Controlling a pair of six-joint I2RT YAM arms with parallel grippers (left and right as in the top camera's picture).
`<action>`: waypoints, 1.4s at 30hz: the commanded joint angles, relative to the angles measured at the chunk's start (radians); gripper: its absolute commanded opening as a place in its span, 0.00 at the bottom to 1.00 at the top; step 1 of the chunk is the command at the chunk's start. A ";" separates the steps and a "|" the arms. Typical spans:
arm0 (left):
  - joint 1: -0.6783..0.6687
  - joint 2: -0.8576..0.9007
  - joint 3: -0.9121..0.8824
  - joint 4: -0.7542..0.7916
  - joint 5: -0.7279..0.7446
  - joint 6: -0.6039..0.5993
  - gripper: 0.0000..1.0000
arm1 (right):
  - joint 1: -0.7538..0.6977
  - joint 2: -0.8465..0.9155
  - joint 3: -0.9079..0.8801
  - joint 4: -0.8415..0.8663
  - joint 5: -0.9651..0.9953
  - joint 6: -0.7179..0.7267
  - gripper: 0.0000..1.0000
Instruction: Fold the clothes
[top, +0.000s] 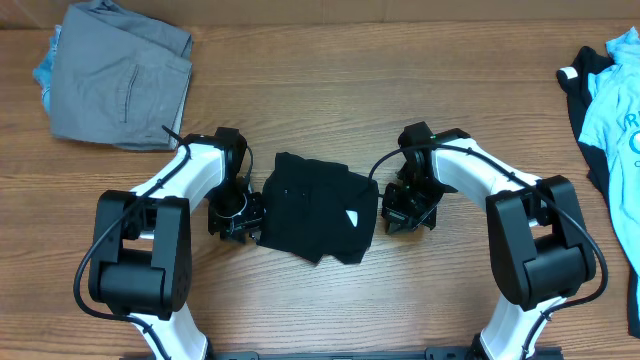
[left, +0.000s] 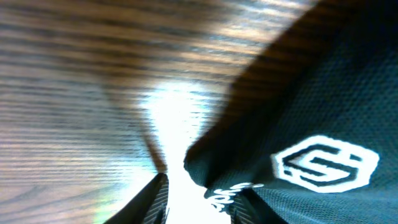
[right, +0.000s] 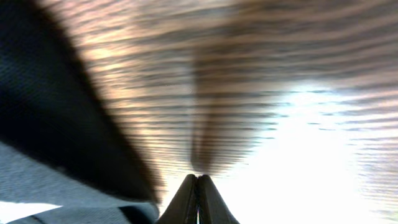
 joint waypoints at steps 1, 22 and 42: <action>-0.003 -0.058 0.016 -0.016 -0.073 -0.025 0.40 | 0.003 -0.061 0.051 -0.018 0.028 0.009 0.04; 0.006 -0.241 0.028 0.288 0.098 0.162 1.00 | -0.001 -0.233 0.080 -0.030 0.048 -0.018 1.00; 0.040 0.061 0.028 0.341 0.456 0.443 0.91 | -0.001 -0.233 0.080 0.007 0.049 -0.018 0.97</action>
